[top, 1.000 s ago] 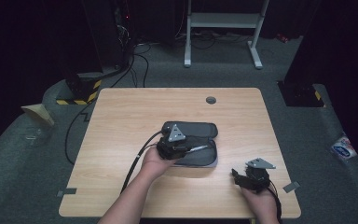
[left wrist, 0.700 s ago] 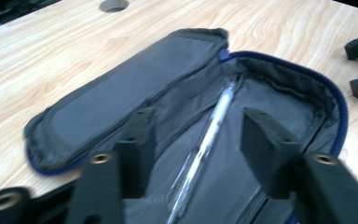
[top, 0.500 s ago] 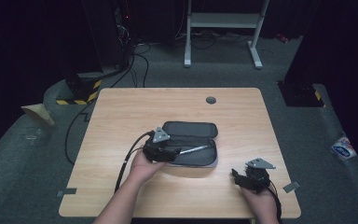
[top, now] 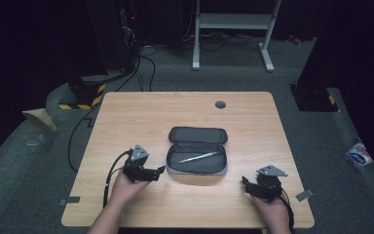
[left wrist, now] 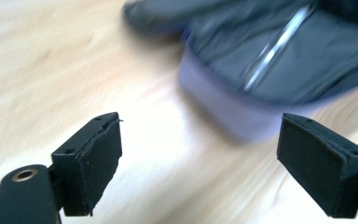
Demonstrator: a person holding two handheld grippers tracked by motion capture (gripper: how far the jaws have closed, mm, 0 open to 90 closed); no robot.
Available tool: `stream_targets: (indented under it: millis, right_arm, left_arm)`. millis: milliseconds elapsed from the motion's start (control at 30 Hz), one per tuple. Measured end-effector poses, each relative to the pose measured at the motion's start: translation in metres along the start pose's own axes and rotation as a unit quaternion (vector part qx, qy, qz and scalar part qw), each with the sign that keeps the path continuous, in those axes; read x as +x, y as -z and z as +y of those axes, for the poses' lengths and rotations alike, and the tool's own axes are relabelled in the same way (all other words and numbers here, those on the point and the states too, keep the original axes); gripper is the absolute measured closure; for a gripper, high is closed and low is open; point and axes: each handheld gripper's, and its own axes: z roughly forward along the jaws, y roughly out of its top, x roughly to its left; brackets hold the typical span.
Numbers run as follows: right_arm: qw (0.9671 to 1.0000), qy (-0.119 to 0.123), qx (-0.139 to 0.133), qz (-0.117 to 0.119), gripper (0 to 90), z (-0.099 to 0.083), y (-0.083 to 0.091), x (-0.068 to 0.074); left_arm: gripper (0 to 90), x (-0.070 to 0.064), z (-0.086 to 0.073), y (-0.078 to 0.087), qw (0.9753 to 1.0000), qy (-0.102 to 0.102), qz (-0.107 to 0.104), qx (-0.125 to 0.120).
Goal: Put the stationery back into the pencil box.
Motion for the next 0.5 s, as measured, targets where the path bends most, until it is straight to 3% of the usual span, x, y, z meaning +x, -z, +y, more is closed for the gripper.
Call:
stream_targets:
  millis: [133, 233, 267, 400, 500]
  right_arm:
    - [1.0000, 0.000, 0.000, 0.000, 28.2, 0.000, 0.000, 0.000]
    - [1.0000, 0.000, 0.000, 0.000, 28.2, 0.000, 0.000, 0.000]
    - [1.0000, 0.000, 0.000, 0.000, 28.2, 0.000, 0.000, 0.000]
    - [1.0000, -0.001, 0.000, -0.001, 28.3, 0.000, 0.000, 0.000]
    - [1.0000, 0.000, 0.000, -0.001, 28.2, 0.000, 0.000, 0.000]
  left_arm:
    - [14.2, 0.011, -0.030, 0.005, 0.9990, 0.019, 0.022, 0.034]
    - [14.3, 0.014, -0.047, 0.010, 0.9974, 0.013, 0.045, 0.053]
    - [13.8, 0.014, -0.053, 0.013, 0.9973, 0.007, 0.055, 0.050]
    - [14.4, 0.016, -0.069, 0.026, 0.9971, 0.024, 0.070, 0.021]
    - [15.5, 0.012, -0.072, 0.028, 0.9961, 0.028, 0.081, 0.018]
